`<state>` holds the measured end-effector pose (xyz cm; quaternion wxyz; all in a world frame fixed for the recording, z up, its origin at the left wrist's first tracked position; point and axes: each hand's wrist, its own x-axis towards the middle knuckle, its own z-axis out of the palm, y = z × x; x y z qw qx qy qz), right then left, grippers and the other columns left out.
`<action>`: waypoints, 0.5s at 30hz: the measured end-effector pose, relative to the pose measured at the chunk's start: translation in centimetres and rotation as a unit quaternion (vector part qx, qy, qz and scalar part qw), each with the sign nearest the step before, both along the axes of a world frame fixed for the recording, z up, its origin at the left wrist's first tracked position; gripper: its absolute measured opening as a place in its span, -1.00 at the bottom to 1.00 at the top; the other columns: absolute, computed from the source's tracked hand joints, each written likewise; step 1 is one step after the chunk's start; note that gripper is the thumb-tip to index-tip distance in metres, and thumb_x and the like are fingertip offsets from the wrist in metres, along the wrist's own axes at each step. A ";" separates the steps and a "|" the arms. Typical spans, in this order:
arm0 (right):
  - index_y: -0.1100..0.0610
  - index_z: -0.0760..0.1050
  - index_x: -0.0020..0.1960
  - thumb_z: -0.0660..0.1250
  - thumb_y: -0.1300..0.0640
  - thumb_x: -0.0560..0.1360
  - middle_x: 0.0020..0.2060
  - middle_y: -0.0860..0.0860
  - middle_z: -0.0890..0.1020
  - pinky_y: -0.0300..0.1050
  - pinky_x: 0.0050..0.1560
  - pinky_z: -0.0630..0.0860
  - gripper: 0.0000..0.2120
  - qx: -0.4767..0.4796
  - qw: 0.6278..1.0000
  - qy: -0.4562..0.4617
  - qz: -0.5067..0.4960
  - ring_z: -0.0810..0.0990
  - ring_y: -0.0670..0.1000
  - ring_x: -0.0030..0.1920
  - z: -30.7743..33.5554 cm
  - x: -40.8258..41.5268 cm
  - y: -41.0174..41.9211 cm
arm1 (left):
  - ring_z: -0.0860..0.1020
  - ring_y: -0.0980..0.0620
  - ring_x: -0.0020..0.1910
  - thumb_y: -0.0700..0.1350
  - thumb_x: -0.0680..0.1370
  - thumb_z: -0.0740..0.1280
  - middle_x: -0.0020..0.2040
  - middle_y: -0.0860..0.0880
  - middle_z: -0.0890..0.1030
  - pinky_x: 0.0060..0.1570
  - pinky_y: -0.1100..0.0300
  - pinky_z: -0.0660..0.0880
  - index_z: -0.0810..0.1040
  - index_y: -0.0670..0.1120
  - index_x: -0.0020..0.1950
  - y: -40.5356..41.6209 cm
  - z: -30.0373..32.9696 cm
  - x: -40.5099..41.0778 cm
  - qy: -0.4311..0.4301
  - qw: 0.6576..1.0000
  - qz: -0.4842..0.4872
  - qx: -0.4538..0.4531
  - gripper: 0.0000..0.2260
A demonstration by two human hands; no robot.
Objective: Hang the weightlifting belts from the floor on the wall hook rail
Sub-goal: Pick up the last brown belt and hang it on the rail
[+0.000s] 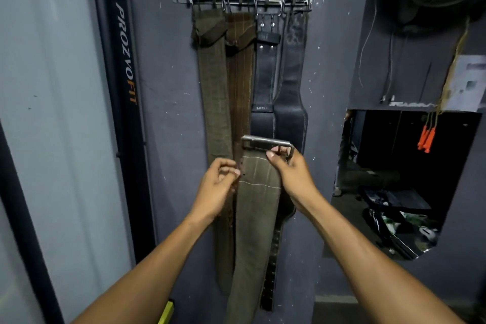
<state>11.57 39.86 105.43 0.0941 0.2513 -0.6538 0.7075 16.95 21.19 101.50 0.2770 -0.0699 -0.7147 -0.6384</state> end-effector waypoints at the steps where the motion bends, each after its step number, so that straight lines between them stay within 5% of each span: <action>1: 0.25 0.56 0.17 0.39 0.15 0.62 0.04 0.19 0.73 -0.10 0.08 0.65 -0.80 -0.011 1.000 -0.019 0.013 0.73 0.12 0.07 0.4 0.2 -0.3 | 0.67 0.17 -0.03 -0.06 0.62 0.36 0.02 0.07 0.69 -0.10 0.31 0.58 0.56 -0.02 0.20 -0.2 0.4 0.2 0.024 0.999 -0.032 -0.010 -0.83; 4: 0.27 0.57 0.14 0.38 0.15 0.63 -0.05 0.17 0.74 -0.08 0.03 0.65 -0.81 0.009 0.997 -0.060 0.058 0.72 0.06 -0.04 1.5 1.1 -0.8 | 0.65 0.16 0.16 0.13 0.55 0.39 0.16 0.04 0.68 0.05 0.35 0.56 0.51 0.02 0.34 0.2 2.1 0.6 0.045 0.995 -0.086 0.002 -0.60; 8: 0.34 0.58 0.23 0.36 0.18 0.64 -0.03 0.15 0.72 -0.19 -0.05 0.65 -0.74 0.049 0.988 -0.085 0.121 0.72 0.02 -0.05 2.0 2.3 -1.3 | 0.71 0.08 -0.09 0.08 0.59 0.38 -0.07 -0.05 0.74 -0.14 0.26 0.59 0.68 -0.03 0.03 0.3 4.3 0.4 0.072 0.996 -0.041 0.023 -0.80; 12: 0.26 0.49 0.18 0.44 0.13 0.59 -0.05 0.14 0.65 -0.10 0.00 0.61 -0.73 0.077 0.991 -0.067 0.083 0.65 0.04 -0.06 2.0 2.7 -1.7 | 0.64 0.03 -0.40 0.07 0.60 0.39 -0.36 -0.11 0.69 -0.41 0.21 0.54 0.68 -0.12 -0.22 0.0 5.2 -0.2 0.033 0.998 0.021 0.055 -0.69; 15: 0.24 0.50 0.13 0.46 0.07 0.58 -0.15 -0.03 0.69 -0.19 -0.09 0.61 -0.72 0.086 0.994 -0.033 0.057 0.69 -0.08 -0.12 1.6 2.6 -1.7 | 0.63 0.03 -0.44 0.04 0.59 0.41 -0.41 -0.10 0.67 -0.42 0.23 0.55 0.67 -0.12 -0.28 0.3 5.5 -0.5 0.013 0.993 0.037 0.108 -0.68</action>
